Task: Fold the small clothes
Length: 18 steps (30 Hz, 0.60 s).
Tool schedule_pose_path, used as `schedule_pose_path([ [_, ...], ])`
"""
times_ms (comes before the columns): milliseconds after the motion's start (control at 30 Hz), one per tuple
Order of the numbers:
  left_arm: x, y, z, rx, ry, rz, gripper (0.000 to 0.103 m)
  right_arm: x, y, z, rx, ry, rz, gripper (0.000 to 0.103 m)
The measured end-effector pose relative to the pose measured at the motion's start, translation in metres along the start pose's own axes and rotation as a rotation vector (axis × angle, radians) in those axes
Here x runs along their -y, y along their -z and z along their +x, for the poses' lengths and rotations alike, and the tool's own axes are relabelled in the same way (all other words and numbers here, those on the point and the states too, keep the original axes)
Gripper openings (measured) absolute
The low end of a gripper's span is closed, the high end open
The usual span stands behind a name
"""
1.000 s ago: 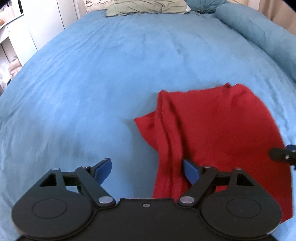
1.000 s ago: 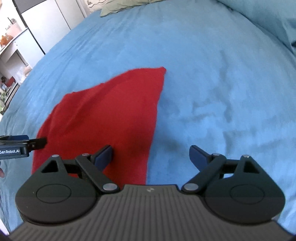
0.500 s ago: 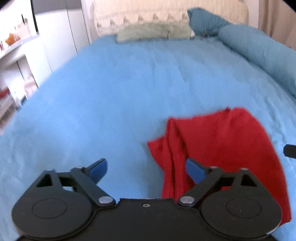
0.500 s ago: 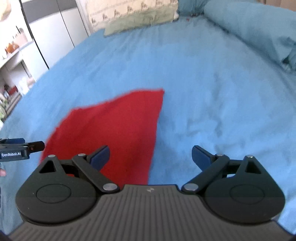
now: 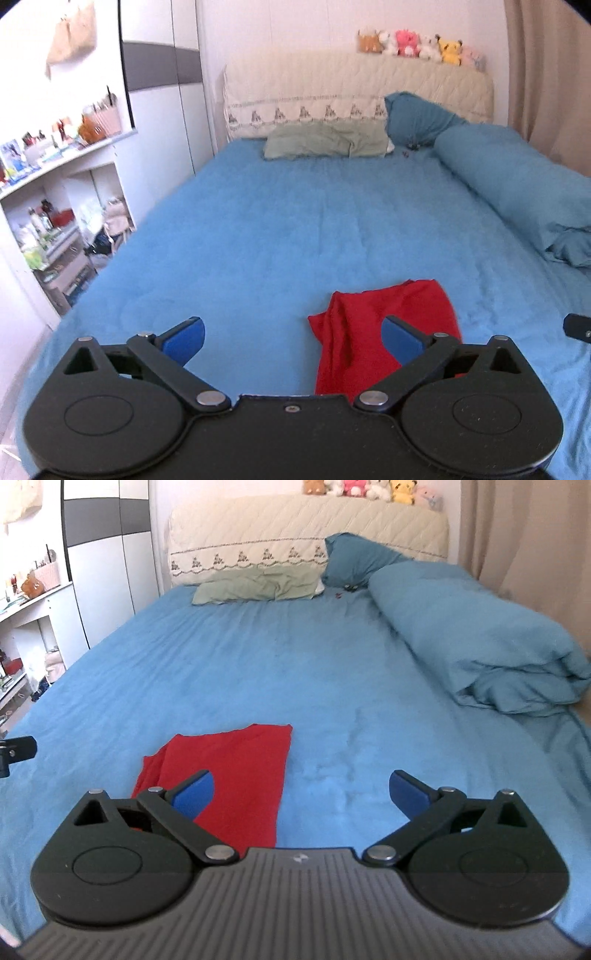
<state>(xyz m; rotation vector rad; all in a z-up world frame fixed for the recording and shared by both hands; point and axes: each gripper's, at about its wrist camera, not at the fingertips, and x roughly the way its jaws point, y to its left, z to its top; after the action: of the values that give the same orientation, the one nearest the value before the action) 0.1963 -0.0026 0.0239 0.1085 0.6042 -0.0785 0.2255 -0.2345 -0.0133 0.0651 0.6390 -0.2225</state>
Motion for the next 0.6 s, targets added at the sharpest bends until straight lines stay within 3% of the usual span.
schedule_pose_path([
  [167, 0.001, 0.022, -0.051, 0.028, -0.013, 0.016, 0.103, 0.000, 0.015, -0.055, -0.041, 0.034, -0.002, 0.103],
  [400, 0.000, 0.057, -0.074, -0.024, -0.012, 0.031, 0.103, -0.004, 0.048, -0.104, -0.080, 0.033, 0.004, 0.103],
  [600, -0.002, 0.086, -0.083, -0.087, 0.024, 0.001, 0.103, -0.016, 0.081, -0.123, -0.120, 0.028, -0.034, 0.103],
])
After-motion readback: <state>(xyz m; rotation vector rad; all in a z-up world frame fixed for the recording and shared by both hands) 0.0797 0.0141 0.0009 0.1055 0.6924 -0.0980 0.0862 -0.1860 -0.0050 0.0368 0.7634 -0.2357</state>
